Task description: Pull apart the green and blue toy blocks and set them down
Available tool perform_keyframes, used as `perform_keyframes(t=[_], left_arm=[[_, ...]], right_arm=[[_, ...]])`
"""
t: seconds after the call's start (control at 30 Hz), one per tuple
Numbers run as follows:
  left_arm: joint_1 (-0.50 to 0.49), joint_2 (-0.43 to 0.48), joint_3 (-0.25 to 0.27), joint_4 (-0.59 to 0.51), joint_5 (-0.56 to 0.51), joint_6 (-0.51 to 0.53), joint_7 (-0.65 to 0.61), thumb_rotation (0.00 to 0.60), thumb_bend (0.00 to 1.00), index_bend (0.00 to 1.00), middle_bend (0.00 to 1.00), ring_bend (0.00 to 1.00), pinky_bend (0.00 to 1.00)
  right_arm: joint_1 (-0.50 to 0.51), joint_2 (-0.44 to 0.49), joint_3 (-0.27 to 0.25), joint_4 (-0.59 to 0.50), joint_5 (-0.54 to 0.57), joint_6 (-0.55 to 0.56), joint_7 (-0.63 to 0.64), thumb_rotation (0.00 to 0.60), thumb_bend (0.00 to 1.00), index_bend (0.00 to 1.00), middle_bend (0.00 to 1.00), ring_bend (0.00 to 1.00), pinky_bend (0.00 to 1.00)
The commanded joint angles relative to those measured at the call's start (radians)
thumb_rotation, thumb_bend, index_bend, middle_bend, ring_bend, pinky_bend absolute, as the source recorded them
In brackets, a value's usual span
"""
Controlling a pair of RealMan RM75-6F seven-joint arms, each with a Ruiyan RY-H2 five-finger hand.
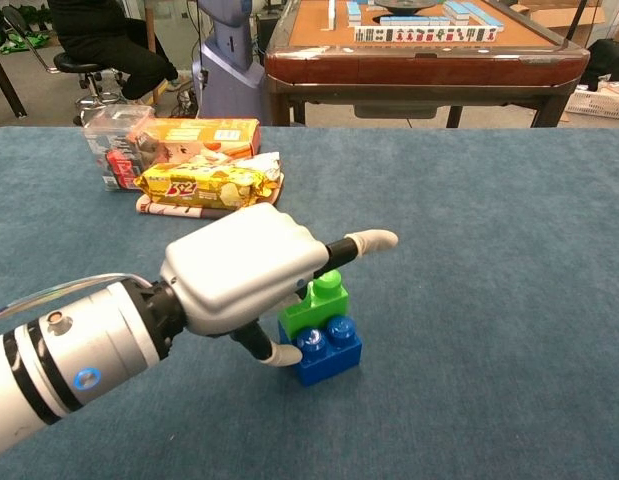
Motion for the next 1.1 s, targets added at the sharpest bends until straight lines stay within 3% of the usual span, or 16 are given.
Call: perform_keyframes(t=[0.03, 0.5, 1.1], left_arm=[[-0.001, -0.012, 0.008, 0.011, 0.021, 0.016, 0.005, 0.600, 0.00, 0.00, 0.97, 0.88, 1.00], [0.003, -0.061, 0.047, 0.094, 0.141, 0.101, 0.051, 0.600, 0.00, 0.00, 0.99, 0.91, 1.00], [0.002, -0.110, 0.091, 0.258, 0.233, 0.156, 0.017, 0.600, 0.00, 0.00, 1.00, 0.96, 1.00]], right_arm=[[0.000, -0.001, 0.000, 0.002, -0.001, 0.000, 0.002, 0.600, 0.00, 0.16, 0.29, 0.31, 0.42], [-0.005, -0.006, -0.003, 0.018, 0.001, 0.003, 0.022, 0.600, 0.00, 0.16, 0.29, 0.31, 0.42], [-0.005, -0.014, -0.005, 0.029, 0.003, -0.003, 0.034, 0.600, 0.00, 0.17, 0.29, 0.31, 0.42]])
